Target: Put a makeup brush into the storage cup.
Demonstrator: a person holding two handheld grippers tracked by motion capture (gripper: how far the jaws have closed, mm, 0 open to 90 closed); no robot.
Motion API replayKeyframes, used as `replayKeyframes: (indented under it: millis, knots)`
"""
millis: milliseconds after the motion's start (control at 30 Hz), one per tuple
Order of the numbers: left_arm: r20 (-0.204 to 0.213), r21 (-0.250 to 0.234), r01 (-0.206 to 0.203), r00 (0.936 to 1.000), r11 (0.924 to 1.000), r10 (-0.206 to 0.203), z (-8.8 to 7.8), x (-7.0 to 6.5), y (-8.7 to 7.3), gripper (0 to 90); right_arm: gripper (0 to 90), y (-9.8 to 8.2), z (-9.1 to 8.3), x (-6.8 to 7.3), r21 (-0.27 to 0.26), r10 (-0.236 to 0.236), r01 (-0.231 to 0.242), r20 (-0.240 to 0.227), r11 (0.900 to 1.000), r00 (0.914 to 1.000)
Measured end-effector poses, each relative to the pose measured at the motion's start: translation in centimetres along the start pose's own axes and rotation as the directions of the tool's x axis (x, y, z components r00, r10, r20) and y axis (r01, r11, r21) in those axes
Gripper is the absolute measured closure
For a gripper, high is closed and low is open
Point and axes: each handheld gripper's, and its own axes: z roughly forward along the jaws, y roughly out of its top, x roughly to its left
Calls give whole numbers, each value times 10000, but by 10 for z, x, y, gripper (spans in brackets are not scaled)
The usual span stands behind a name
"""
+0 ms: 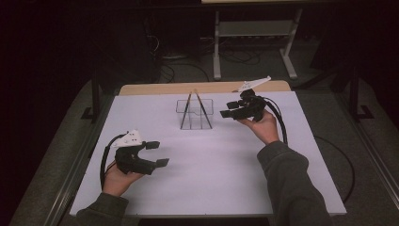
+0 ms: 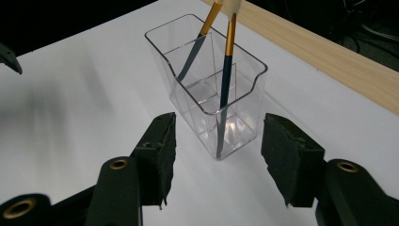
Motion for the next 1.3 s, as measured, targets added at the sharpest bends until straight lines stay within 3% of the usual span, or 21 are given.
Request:
replayKeyframes:
  millis: [233,1300]
  knots:
    - [-163,-89,-19,9999,10000,18,-1,1,0,219,404,-8,-5,-1,-36,176,-176,-7,9998,9998]
    - [-593,-337,266,9978,9991,-286,-4,2,-1,216,323,-32,-26,5,-336,174,-162,348,9993,9992]
